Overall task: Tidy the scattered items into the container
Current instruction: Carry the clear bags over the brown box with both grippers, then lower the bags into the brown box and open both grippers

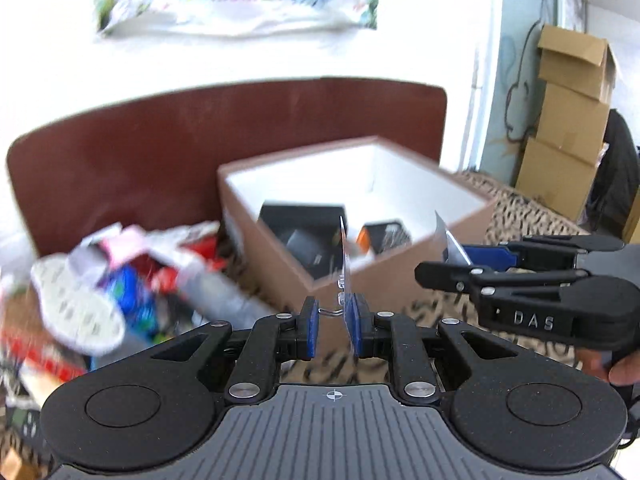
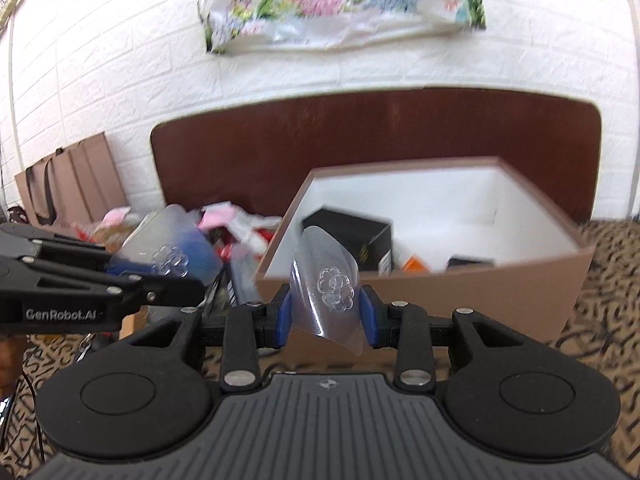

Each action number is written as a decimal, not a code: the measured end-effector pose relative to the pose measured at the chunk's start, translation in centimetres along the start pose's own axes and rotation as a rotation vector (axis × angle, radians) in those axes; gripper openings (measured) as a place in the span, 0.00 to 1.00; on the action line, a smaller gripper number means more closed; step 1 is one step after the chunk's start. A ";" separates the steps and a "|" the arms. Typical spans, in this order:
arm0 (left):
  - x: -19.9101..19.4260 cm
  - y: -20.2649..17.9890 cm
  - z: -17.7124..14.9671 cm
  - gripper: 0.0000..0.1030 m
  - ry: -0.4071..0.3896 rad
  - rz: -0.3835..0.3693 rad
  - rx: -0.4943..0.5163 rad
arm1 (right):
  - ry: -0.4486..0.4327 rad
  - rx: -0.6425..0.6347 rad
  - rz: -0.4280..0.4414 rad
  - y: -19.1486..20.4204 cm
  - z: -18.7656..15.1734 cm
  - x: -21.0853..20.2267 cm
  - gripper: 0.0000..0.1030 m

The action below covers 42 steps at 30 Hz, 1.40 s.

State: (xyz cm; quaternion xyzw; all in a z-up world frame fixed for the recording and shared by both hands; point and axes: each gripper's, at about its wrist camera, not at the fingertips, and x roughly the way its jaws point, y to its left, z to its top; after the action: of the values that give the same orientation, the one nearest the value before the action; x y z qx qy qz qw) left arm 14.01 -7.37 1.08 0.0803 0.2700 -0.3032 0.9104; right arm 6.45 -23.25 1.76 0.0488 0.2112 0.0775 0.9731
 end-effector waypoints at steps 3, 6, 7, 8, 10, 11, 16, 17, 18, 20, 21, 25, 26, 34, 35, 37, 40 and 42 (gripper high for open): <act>1.3 -0.8 2.0 0.12 -0.013 -0.022 0.021 | -0.029 -0.013 -0.031 -1.1 1.5 0.1 0.38; 3.2 -1.4 3.6 0.12 -0.008 -0.028 0.039 | -0.049 -0.026 -0.068 -2.4 2.6 0.6 0.38; 4.0 -1.4 4.0 0.12 0.001 -0.036 0.036 | -0.052 -0.030 -0.078 -2.8 3.0 0.8 0.38; 4.9 -1.4 4.3 0.12 0.014 -0.046 0.030 | -0.054 -0.034 -0.086 -3.1 3.2 1.1 0.38; 6.6 -1.2 4.9 0.12 0.036 -0.055 0.023 | -0.052 -0.042 -0.101 -3.7 3.6 1.8 0.38; 7.4 -1.1 5.1 0.12 0.047 -0.052 0.021 | -0.050 -0.043 -0.107 -3.9 3.7 2.1 0.38; 11.4 -0.5 5.6 0.12 0.109 -0.061 0.020 | -0.025 -0.042 -0.125 -5.2 3.9 4.2 0.39; 12.1 -0.3 5.6 0.12 0.124 -0.058 0.020 | -0.018 -0.039 -0.127 -5.5 3.8 4.7 0.39; 12.7 -0.1 5.5 0.12 0.135 -0.058 0.018 | -0.012 -0.036 -0.129 -5.8 3.8 5.1 0.39; 13.8 0.5 5.4 0.12 0.154 -0.057 0.010 | 0.002 -0.033 -0.134 -6.3 3.6 5.9 0.39; 14.4 0.8 5.5 0.12 0.161 -0.055 0.009 | 0.009 -0.032 -0.135 -6.6 3.5 6.4 0.39; 16.7 1.4 6.2 0.12 0.178 -0.037 0.015 | 0.039 -0.034 -0.146 -7.5 3.3 8.3 0.39; 17.3 1.5 6.5 0.12 0.182 -0.037 0.016 | 0.046 -0.036 -0.149 -7.7 3.3 8.7 0.39; 22.1 2.4 8.0 0.12 0.245 0.028 0.015 | 0.072 -0.065 -0.177 -8.8 3.7 11.1 0.40; 22.6 2.7 8.4 0.12 0.253 0.030 0.009 | 0.076 -0.074 -0.180 -8.9 3.9 11.4 0.40; 23.0 3.2 9.0 0.13 0.243 0.044 0.005 | 0.088 -0.090 -0.192 -9.1 4.3 12.0 0.40; 23.4 3.8 9.6 0.17 0.240 0.057 -0.006 | 0.104 -0.099 -0.219 -9.7 4.8 12.8 0.43; 23.2 4.0 9.8 0.44 0.228 0.065 -0.010 | 0.107 -0.098 -0.233 -10.0 5.0 13.1 0.45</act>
State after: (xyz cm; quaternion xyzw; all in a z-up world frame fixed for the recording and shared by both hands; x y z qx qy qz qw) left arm 36.30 -19.06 -3.29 0.1182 0.3705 -0.2612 0.8835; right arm 21.59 -31.14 -0.24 -0.0281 0.2630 -0.0235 0.9641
